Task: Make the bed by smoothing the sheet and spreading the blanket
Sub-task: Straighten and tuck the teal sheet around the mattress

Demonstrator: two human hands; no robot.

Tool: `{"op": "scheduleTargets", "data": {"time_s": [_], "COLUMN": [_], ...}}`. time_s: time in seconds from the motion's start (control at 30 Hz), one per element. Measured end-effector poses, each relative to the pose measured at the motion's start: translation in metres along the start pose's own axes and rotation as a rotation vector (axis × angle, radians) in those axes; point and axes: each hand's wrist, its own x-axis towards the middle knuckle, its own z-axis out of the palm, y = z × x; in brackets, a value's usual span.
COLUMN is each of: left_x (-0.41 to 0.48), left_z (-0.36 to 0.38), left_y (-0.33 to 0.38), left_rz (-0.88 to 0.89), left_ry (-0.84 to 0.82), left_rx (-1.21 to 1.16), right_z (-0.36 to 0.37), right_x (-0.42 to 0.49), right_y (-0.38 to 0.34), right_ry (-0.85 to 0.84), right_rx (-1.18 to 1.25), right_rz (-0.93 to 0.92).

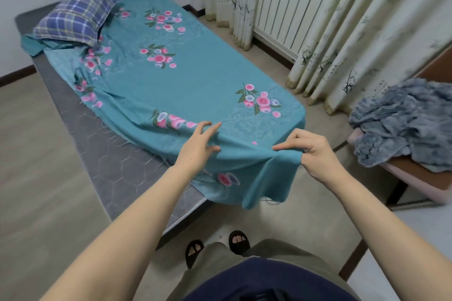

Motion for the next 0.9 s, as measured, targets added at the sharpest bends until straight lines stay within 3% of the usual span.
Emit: {"op": "scheduleTargets", "data": {"time_s": [0.2, 0.4, 0.47, 0.57, 0.7, 0.8, 0.9], "left_x": [0.037, 0.039, 0.036, 0.030, 0.019, 0.014, 0.010], "left_z": [-0.011, -0.026, -0.026, -0.023, -0.019, -0.014, -0.006], "left_y": [0.008, 0.001, -0.002, -0.011, -0.029, -0.040, -0.041], "left_rz": [-0.095, -0.133, -0.152, -0.155, -0.182, -0.210, -0.108], "left_ry": [-0.119, 0.244, 0.297, 0.231, 0.028, -0.074, -0.217], "left_rx": [0.115, 0.025, -0.043, -0.080, 0.001, 0.218, 0.447], "right_z": [-0.011, -0.014, -0.011, -0.004, 0.009, 0.020, 0.029], "right_x": [-0.006, -0.016, -0.018, -0.016, -0.017, -0.026, -0.038], "right_y": [0.000, 0.015, 0.016, 0.015, 0.004, -0.008, -0.018], "right_ry": [0.121, 0.318, 0.393, 0.430, 0.322, 0.120, -0.007], "right_rx": [-0.032, -0.360, -0.421, -0.189, -0.021, -0.145, -0.285], "right_rz": [0.034, 0.093, 0.153, 0.227, 0.192, 0.107, 0.010]}}
